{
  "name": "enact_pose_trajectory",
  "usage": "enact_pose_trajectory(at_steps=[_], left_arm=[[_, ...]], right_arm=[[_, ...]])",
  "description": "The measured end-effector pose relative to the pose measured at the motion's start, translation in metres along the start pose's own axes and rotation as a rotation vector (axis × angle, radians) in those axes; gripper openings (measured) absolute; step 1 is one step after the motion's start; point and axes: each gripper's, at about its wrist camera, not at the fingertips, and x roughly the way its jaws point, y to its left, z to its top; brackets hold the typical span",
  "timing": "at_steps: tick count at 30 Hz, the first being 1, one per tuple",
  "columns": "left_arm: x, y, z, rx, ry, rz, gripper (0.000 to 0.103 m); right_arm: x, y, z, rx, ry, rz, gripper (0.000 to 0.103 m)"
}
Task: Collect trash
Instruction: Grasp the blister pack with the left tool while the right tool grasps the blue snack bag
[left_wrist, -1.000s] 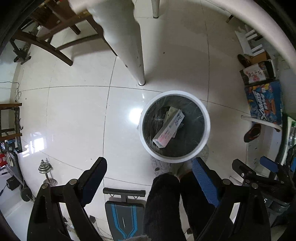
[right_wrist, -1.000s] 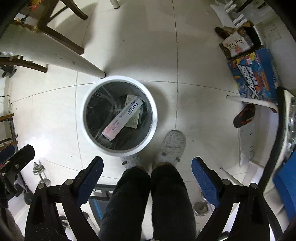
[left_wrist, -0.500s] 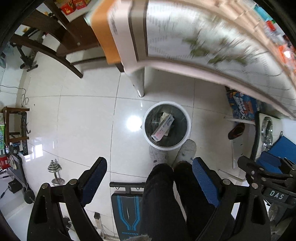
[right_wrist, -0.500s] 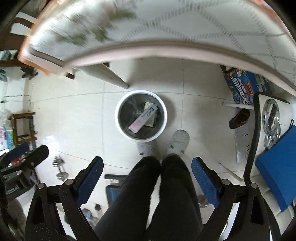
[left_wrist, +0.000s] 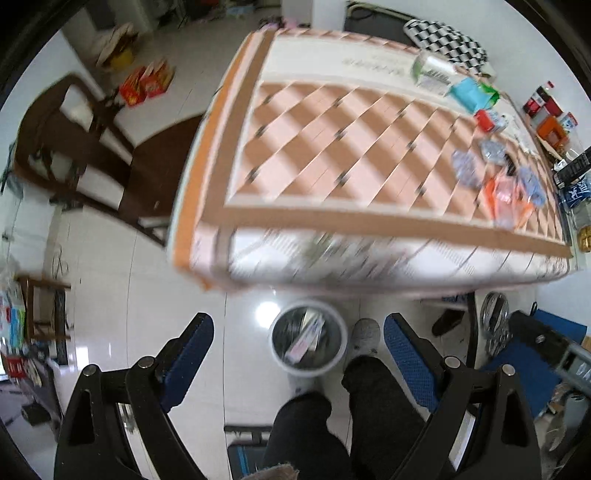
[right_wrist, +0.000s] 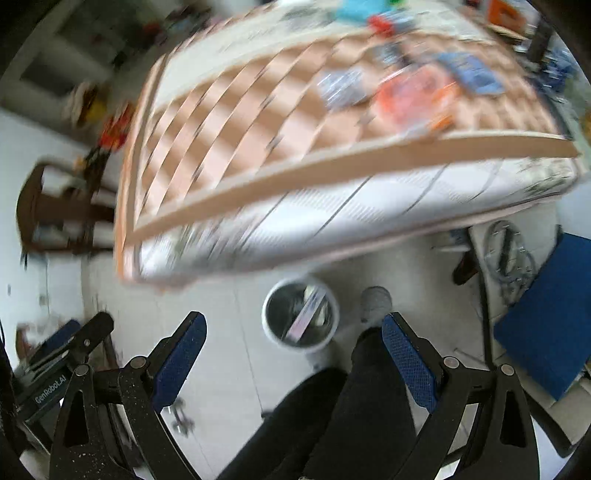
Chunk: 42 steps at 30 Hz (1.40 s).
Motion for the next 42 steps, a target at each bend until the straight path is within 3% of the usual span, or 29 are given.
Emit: enact_pose_trajectory(at_steps=[6, 12, 17, 23, 31, 37, 39, 42], left_arm=[[0.03, -0.078, 0.075, 0.041, 0.01, -0.019, 0.094], [0.096, -0.156, 0.147, 0.002, 0.149, -0.085, 0.093], [0.143, -0.206, 0.178, -0.008, 0.246, -0.112, 0.093], [0.184, -0.237, 0.196, -0.026, 0.321, -0.096, 0.093], [0.195, -0.263, 0.198, 0.006, 0.321, 0.003, 0.085], [0.186, -0.283, 0.192, 0.05, 0.293, 0.001, 0.063], [0.184, -0.29, 0.193, 0.059, 0.29, 0.0, 0.054], [0.182, -0.294, 0.193, 0.064, 0.288, -0.003, 0.053]], right_arm=[[-0.017, -0.098, 0.089, 0.168, -0.057, -0.072, 0.097], [0.003, -0.199, 0.181, 0.255, -0.039, -0.123, 0.097], [0.032, -0.249, 0.247, 0.25, 0.003, -0.137, 0.097], [0.069, -0.266, 0.306, 0.181, 0.055, -0.148, 0.097], [0.108, -0.257, 0.338, 0.079, 0.107, -0.169, 0.097], [0.122, -0.253, 0.344, 0.053, 0.117, -0.179, 0.096], [0.123, -0.252, 0.344, 0.05, 0.109, -0.179, 0.088], [0.124, -0.245, 0.34, 0.048, 0.1, -0.179, 0.07]])
